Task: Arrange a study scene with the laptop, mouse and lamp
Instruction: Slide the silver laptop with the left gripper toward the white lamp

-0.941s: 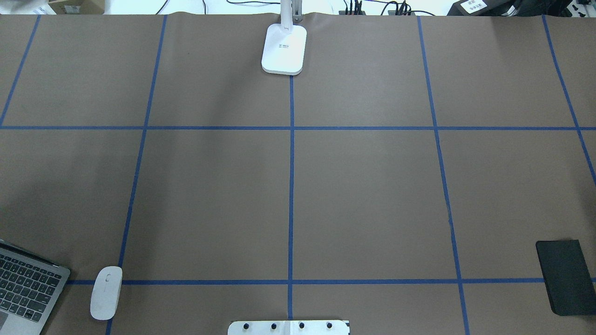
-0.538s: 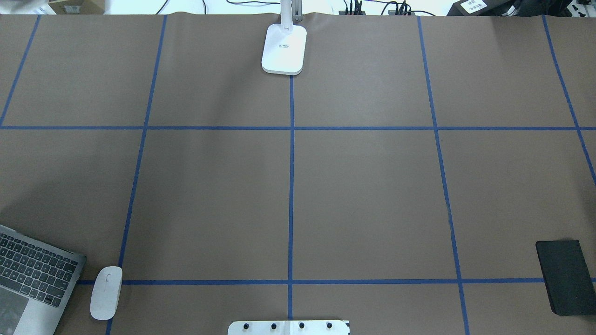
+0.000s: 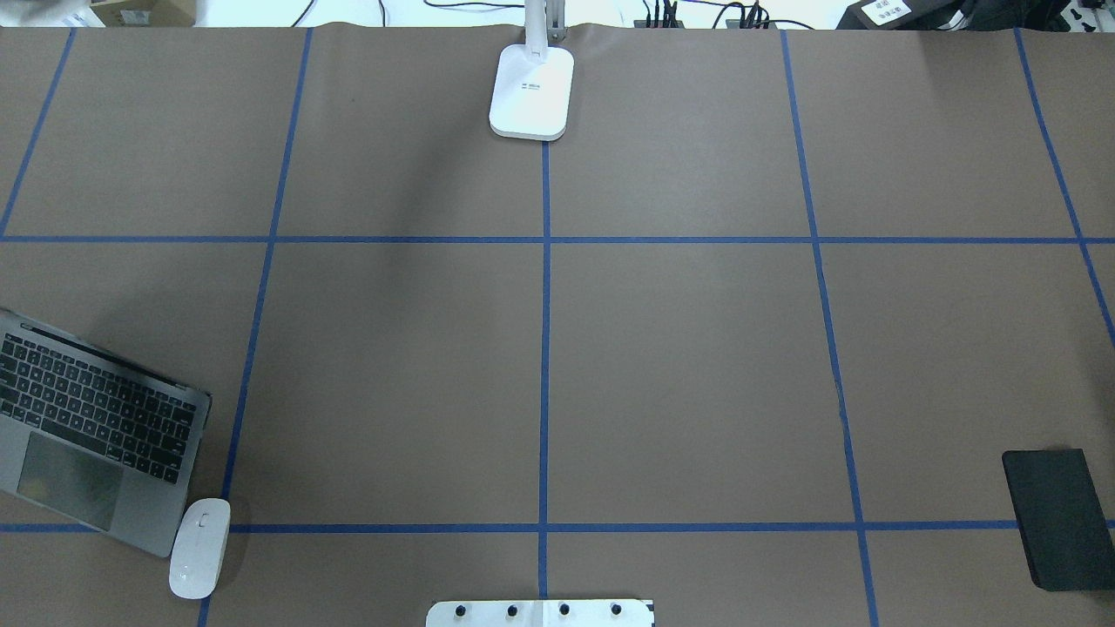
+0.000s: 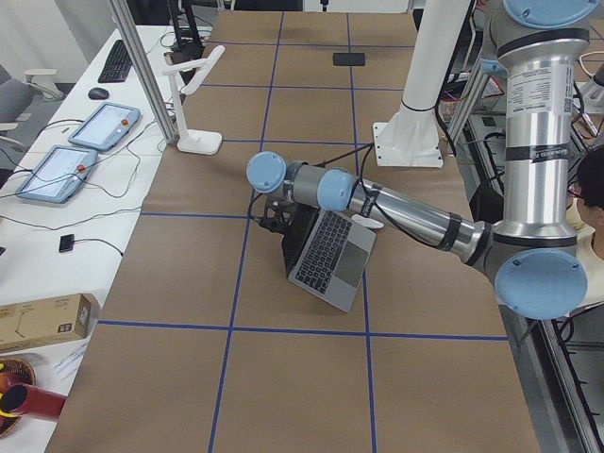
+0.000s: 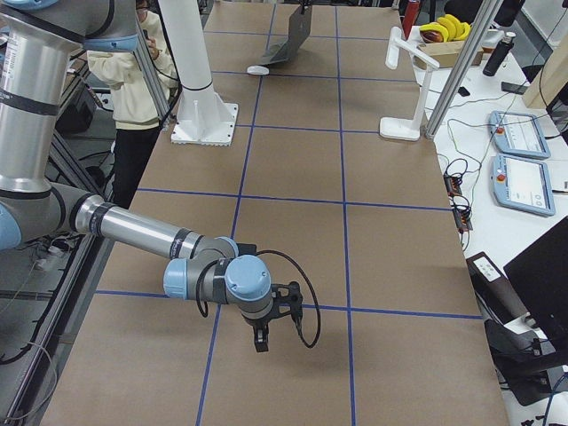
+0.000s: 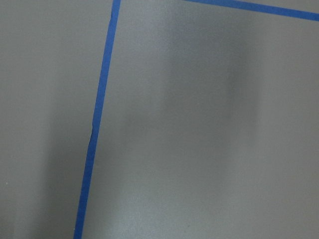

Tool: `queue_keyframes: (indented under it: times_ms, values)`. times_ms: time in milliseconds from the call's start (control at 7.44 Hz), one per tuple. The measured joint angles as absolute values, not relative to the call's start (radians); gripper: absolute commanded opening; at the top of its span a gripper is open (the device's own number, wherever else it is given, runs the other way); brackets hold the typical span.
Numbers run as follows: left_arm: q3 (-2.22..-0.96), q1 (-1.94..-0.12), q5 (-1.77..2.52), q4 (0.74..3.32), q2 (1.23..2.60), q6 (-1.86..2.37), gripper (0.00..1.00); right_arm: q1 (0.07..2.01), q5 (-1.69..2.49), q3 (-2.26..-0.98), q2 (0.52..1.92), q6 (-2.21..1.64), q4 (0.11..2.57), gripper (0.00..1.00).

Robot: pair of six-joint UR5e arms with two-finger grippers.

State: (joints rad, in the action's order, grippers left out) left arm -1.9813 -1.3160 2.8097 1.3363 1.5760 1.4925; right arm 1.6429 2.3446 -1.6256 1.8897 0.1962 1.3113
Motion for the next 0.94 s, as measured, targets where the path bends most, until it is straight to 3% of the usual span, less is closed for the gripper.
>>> queue_keyframes:
  times_ms: [269, 941]
  values:
    - [-1.954, -1.332, 2.806, 1.240, 1.735, 1.493, 0.00, 1.643, 2.345, -1.618, 1.895, 0.197, 1.317, 1.00]
    - [-1.875, -1.342, 2.808, 1.226, 1.982, 1.697, 0.00, 1.643, 2.343, -1.585, 1.887, 0.199, 1.323, 1.00]
